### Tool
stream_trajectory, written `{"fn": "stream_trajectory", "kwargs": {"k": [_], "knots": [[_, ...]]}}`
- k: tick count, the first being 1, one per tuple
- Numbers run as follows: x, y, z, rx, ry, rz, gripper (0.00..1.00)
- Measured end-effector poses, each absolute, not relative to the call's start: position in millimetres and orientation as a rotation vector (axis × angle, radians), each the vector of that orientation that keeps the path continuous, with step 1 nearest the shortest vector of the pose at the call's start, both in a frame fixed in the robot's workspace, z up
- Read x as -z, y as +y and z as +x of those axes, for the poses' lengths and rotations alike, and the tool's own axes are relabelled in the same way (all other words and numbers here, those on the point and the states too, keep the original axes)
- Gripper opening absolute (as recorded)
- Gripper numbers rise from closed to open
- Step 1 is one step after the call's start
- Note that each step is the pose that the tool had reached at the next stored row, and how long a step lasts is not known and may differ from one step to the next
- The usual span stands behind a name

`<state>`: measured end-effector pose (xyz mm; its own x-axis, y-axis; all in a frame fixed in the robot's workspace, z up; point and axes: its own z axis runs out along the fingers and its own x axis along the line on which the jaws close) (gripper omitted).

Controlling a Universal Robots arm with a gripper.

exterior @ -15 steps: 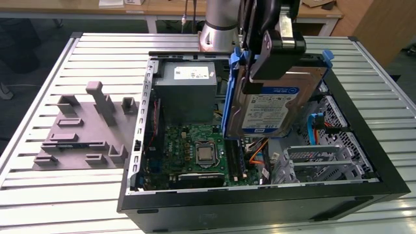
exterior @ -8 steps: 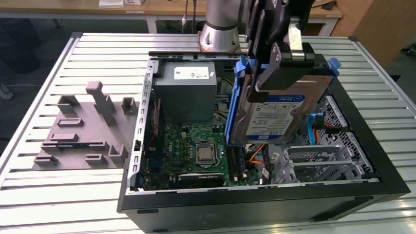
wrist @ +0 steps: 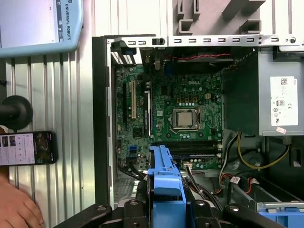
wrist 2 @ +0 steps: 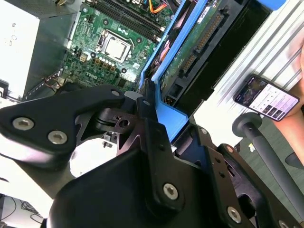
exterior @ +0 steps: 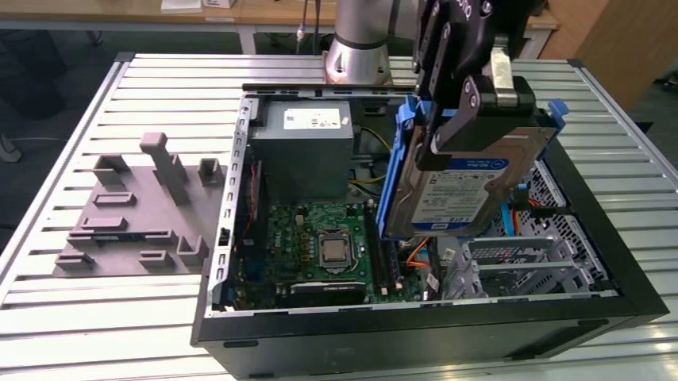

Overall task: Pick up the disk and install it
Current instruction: 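Insert the disk into the insertion slot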

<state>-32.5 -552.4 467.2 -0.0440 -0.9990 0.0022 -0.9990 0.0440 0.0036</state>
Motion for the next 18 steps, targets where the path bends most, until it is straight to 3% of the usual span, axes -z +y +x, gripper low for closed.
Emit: {"fn": "stream_trajectory", "kwargs": {"k": [18], "knots": [[-463, -563, -21, 0.002, -2.255, 2.181, 0.36]]}}
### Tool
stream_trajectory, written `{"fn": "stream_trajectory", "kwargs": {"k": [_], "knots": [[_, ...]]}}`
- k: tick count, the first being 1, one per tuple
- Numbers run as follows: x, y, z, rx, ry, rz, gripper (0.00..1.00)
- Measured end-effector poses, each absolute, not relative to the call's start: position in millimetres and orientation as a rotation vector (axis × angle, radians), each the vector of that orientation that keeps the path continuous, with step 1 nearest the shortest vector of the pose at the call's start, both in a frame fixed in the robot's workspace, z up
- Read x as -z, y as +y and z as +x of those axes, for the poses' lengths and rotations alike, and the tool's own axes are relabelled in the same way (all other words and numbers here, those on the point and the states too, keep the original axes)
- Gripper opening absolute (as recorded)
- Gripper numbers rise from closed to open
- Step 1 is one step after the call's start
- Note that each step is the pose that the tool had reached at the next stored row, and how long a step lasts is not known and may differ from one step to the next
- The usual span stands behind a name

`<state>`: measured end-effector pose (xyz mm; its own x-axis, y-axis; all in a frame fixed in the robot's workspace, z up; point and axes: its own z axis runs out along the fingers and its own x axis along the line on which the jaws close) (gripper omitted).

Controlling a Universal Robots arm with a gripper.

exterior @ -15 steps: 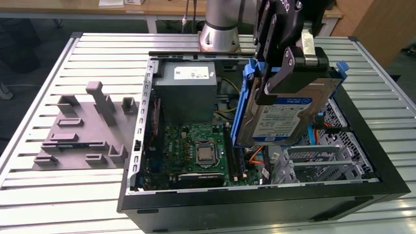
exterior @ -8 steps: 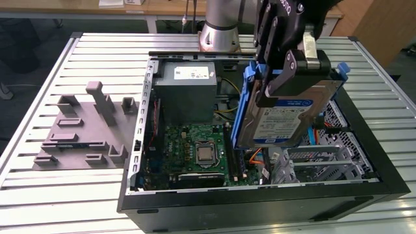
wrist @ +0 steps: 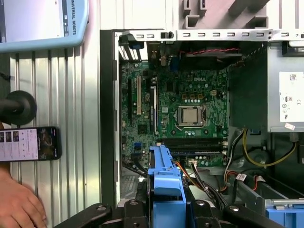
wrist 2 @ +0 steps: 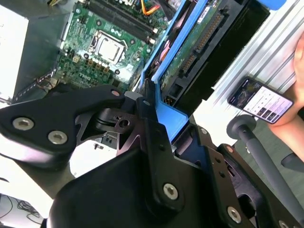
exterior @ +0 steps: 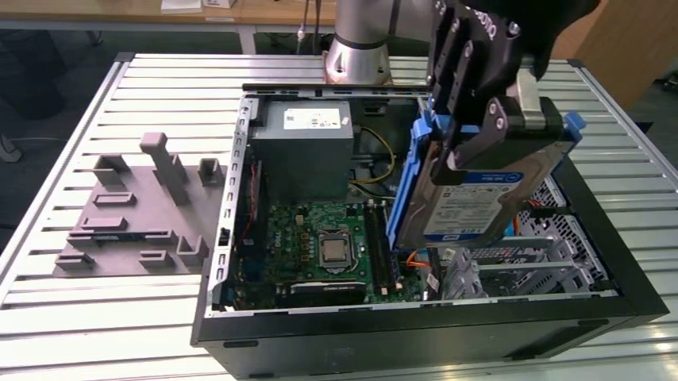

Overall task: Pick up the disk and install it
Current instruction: 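Insert the disk into the insertion slot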

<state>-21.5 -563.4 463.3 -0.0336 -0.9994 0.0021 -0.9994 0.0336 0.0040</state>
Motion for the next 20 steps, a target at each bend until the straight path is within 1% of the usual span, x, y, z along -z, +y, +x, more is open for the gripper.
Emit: {"fn": "stream_trajectory", "kwargs": {"k": [8, 20], "knots": [[-460, -563, -4, 0.002, -2.251, 2.184, 0.36], [-459, -563, -3, 0.002, -2.252, 2.184, 0.36]]}}
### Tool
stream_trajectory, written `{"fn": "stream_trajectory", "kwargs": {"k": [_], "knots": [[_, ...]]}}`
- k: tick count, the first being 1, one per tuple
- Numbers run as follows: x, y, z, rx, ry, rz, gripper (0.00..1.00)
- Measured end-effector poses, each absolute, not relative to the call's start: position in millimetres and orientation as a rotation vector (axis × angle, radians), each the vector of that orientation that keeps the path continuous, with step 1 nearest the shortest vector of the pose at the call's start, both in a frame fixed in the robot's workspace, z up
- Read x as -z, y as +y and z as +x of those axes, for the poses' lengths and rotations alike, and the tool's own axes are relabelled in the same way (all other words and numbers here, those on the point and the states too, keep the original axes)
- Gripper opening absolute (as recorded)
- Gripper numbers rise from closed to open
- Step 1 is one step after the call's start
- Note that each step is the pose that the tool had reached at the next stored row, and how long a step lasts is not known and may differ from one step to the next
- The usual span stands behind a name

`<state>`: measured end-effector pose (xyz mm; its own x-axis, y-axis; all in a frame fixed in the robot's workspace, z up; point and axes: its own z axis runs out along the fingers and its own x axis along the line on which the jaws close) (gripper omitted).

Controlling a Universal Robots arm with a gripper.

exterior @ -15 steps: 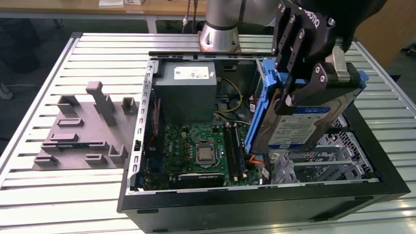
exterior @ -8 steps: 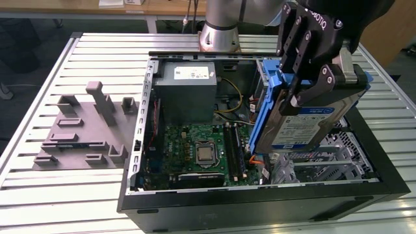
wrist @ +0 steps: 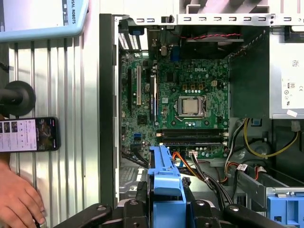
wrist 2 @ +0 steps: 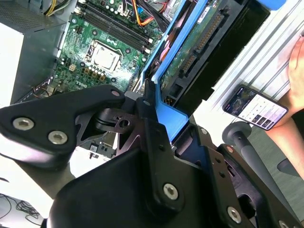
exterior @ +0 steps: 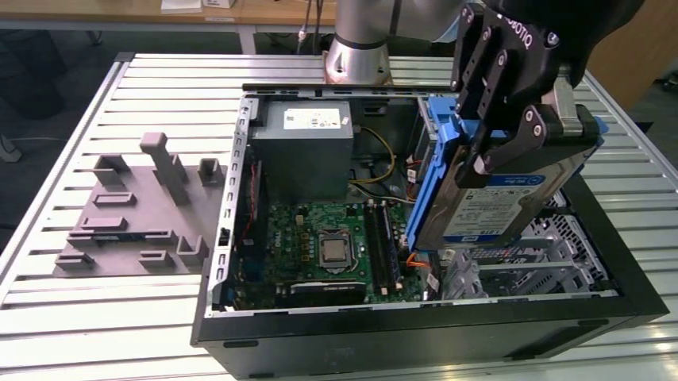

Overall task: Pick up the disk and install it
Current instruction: 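Insert the disk into the insertion slot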

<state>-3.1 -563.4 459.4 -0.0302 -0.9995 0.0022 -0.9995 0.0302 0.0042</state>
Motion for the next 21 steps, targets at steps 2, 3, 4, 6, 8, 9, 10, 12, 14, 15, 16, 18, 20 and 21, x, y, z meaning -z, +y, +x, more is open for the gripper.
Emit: {"fn": "stream_trajectory", "kwargs": {"k": [2, 3, 4, 6, 8, 9, 10, 12, 14, 15, 16, 18, 20, 21], "knots": [[-459, -563, -3, 0.002, -2.251, 2.184, 0.36], [-459, -563, -3, 0.002, -2.251, 2.185, 0.36], [-459, -563, -2, 0.002, -2.251, 2.185, 0.36], [-459, -563, 0, 0.002, -2.251, 2.185, 0.36], [-459, -563, 4, 0.002, -2.251, 2.185, 0.36], [-459, -563, 5, 0.002, -2.251, 2.185, 0.36], [-458, -563, 7, 0.002, -2.251, 2.185, 0.36], [-458, -563, 11, 0.002, -2.251, 2.184, 0.36], [-457, -563, 14, 0.002, -2.251, 2.184, 0.36], [-457, -563, 16, 0.002, -2.251, 2.185, 0.36], [-457, -563, 18, 0.002, -2.251, 2.185, 0.36], [-457, -563, 22, 0.002, -2.251, 2.184, 0.36], [-456, -563, 25, 0.002, -2.251, 2.184, 0.36], [-456, -563, 27, 0.002, -2.251, 2.185, 0.36]]}}
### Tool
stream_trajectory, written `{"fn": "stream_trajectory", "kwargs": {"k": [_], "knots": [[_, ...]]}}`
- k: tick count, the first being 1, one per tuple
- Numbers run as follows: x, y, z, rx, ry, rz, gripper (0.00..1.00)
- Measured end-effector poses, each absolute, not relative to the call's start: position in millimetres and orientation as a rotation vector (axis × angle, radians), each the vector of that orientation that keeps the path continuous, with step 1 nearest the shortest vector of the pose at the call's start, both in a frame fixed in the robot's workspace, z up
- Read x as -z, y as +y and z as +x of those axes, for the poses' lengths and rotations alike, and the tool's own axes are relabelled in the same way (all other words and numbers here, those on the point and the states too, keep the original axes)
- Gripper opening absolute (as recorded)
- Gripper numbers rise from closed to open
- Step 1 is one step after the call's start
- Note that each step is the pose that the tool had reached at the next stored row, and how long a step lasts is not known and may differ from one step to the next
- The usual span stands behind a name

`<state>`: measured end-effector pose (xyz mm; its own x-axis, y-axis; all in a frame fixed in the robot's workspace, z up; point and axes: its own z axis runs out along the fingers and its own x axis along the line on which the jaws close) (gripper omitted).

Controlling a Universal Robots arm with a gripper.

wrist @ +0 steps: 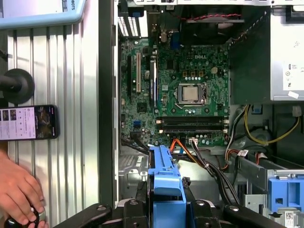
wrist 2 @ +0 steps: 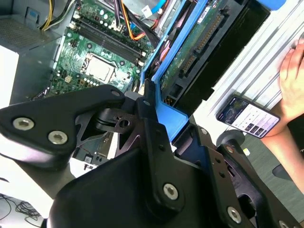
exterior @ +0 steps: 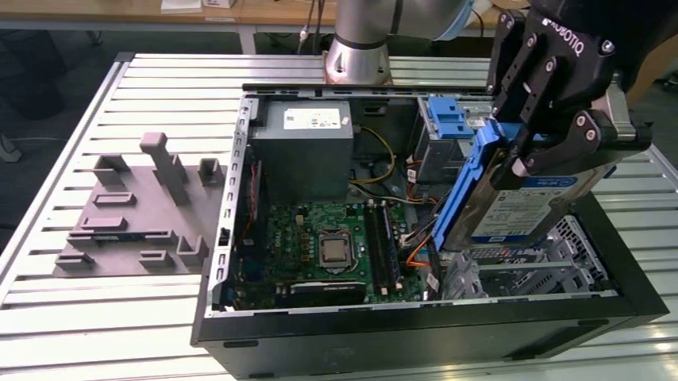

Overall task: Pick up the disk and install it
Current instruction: 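Insert the disk into the insertion slot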

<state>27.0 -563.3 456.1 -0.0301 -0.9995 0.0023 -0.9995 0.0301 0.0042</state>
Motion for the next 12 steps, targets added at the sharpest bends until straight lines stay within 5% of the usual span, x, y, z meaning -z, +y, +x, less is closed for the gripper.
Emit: {"fn": "stream_trajectory", "kwargs": {"k": [12], "knots": [[-455.9, -563.4, 29.1, 0.002, -2.251, 2.185, 0.36]]}}
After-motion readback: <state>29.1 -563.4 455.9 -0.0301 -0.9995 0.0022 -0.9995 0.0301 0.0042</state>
